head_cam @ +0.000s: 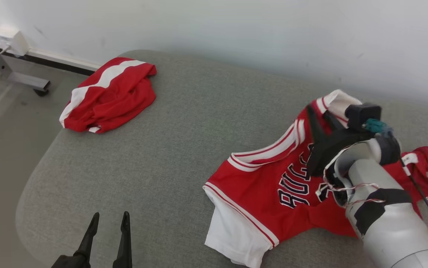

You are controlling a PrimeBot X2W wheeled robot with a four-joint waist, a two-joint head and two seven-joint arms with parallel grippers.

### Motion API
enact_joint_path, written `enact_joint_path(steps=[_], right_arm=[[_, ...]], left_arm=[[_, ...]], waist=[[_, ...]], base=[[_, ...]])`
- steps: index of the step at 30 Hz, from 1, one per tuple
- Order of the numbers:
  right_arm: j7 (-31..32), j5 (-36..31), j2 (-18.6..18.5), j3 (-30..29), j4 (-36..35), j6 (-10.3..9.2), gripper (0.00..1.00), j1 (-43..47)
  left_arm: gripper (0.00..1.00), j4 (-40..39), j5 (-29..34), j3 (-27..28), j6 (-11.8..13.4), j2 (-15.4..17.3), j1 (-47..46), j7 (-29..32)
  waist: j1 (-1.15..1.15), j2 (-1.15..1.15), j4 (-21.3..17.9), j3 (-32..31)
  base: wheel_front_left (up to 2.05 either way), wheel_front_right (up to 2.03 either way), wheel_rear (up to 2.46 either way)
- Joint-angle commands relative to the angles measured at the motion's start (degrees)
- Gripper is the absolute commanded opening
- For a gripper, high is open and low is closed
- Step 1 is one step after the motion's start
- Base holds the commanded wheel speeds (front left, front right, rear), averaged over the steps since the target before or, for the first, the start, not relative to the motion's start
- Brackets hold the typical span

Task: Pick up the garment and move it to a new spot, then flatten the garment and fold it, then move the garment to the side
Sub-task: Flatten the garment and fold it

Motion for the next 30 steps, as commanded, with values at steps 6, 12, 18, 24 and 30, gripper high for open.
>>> enact_joint_path(steps=[6,12,18,24,30], right_arm=[[-0.1,1.4,0.7,2.9,7.4,-0.13,1.00,-0.8],[-1.8,3.3,-0.3,4.6,7.2,-0.14,1.00,1.0],[-2.5,4.6,-4.8,1.9,-5.9,-0.13,1.00,7.2],[-2.5,1.8,-7.8,-5.2,-23.6,-0.13,1.00,20.0],[-2.5,-0.7,-7.2,-11.4,-36.1,-0.13,1.00,33.1]], left_arm=[[1.00,0.0,-0.8,0.0,0.1,0.0,-0.3,-0.2],[1.00,-0.2,0.5,1.1,0.1,0.0,0.6,-0.2],[1.00,-1.0,1.5,2.3,0.1,0.1,1.4,-0.2],[1.00,-1.8,2.2,3.2,0.1,0.6,2.6,-0.2],[1.00,-2.4,2.5,3.7,0.1,0.6,3.9,-0.2]], waist=[[0.00,-0.01,0.3,0.1],[0.00,-0.01,-2.4,-1.2],[0.00,-0.01,-5.9,-2.8],[0.00,-0.01,-9.1,-4.4],[0.00,-0.01,-11.6,-5.2]], base=[[0.00,0.00,0.00],[0.00,0.00,0.00],[0.00,0.00,0.00],[0.00,0.00,0.00],[0.00,0.00,0.00]])
